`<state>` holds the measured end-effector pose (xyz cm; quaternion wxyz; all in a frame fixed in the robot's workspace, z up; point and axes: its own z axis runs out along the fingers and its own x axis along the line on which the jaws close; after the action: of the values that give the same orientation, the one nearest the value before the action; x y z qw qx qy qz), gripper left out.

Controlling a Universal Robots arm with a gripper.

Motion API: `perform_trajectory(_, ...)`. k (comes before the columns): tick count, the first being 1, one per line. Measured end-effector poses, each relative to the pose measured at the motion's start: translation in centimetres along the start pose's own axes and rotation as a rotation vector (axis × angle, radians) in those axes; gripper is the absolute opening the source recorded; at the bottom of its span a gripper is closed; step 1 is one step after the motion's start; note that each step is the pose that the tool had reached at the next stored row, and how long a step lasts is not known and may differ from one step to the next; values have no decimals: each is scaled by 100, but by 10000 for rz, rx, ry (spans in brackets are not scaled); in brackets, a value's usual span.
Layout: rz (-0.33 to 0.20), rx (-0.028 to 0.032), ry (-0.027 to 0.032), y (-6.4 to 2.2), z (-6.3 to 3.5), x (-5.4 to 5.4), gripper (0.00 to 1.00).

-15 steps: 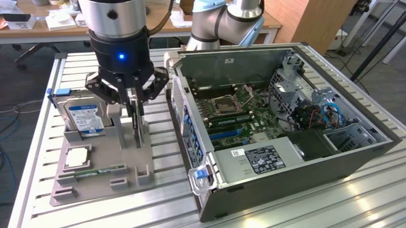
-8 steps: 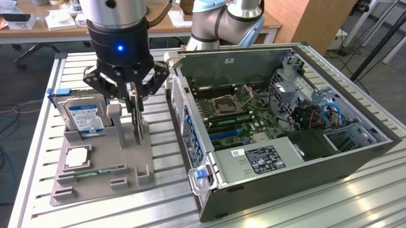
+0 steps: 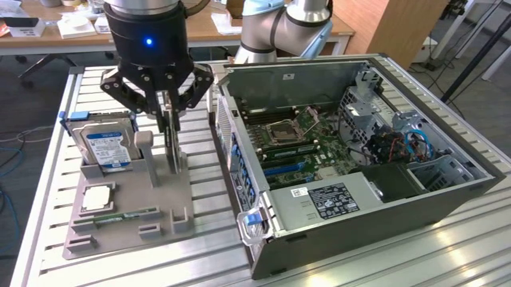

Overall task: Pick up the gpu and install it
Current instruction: 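Pick up the gpu and move the gpu toward the slot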

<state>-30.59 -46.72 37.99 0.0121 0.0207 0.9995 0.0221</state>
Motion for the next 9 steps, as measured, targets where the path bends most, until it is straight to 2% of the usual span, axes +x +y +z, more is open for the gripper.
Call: perform_trajectory(9, 0, 0, 0, 8, -177, -10, 26)
